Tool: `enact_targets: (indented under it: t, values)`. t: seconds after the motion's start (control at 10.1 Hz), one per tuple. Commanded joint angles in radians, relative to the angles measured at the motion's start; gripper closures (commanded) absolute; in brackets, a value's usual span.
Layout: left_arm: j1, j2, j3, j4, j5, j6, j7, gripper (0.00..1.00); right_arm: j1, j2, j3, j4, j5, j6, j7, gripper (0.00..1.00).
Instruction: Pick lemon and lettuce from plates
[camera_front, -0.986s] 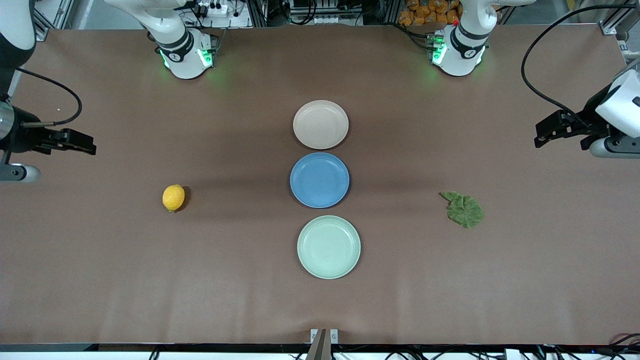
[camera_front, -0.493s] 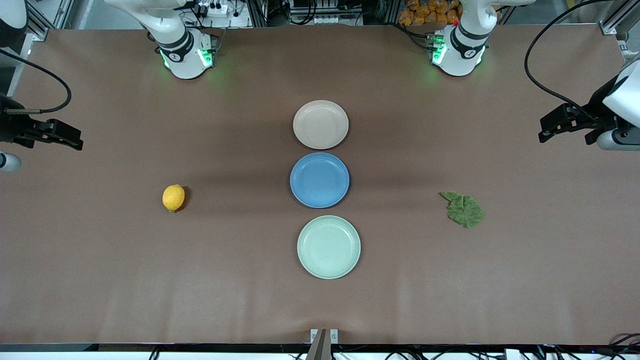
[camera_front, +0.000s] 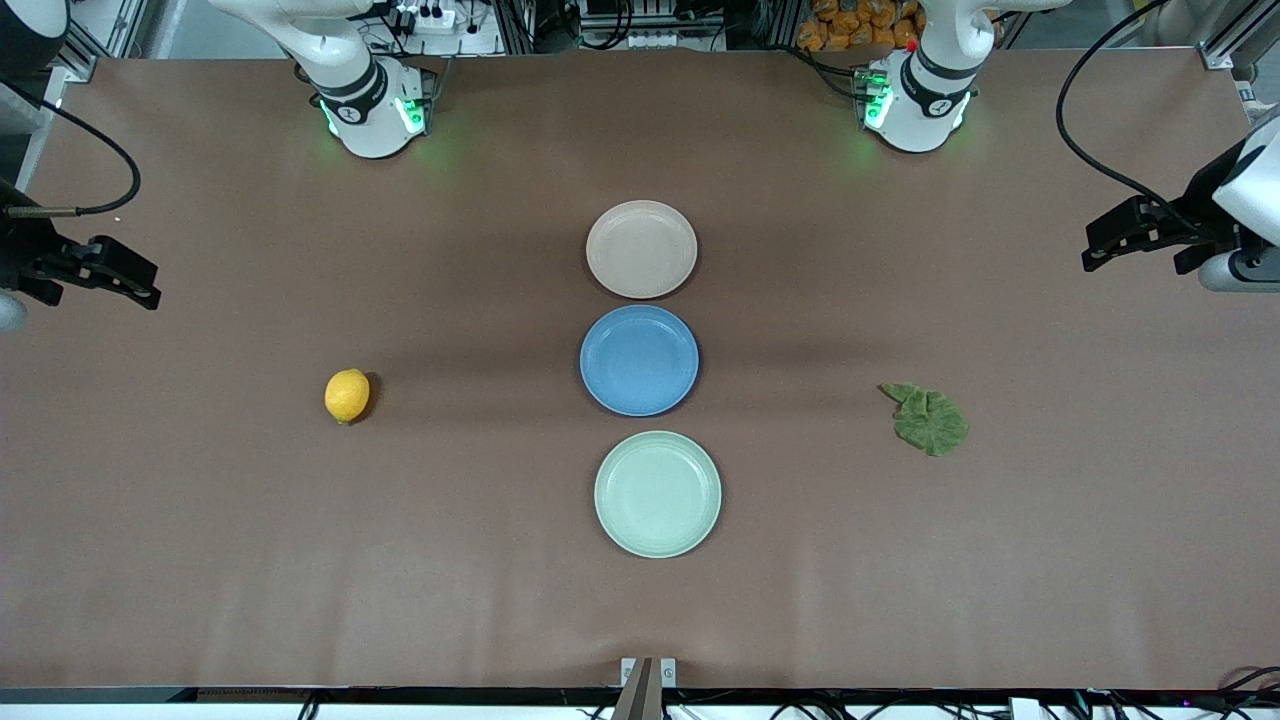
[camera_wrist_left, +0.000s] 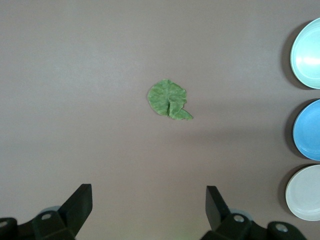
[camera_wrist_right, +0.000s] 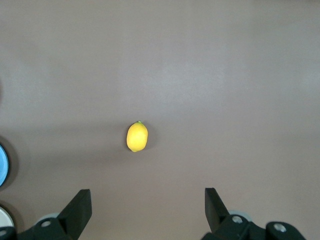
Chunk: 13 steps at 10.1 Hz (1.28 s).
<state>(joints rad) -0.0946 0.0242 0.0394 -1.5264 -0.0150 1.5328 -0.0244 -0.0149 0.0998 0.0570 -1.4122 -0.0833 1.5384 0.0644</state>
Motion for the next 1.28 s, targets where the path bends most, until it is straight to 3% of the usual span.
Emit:
enact_targets:
  t: [0.0, 1.18]
  values:
    - [0.021, -0.016, -0.003, 0.000, -0.006, -0.013, 0.006, 0.00, -0.011, -0.070, 0.004, -0.097, 0.022, 0.057, -0.002, 0.00]
    - [0.023, 0.002, -0.003, 0.038, 0.020, -0.013, -0.032, 0.00, 0.024, -0.084, -0.025, -0.108, 0.011, 0.091, -0.089, 0.00]
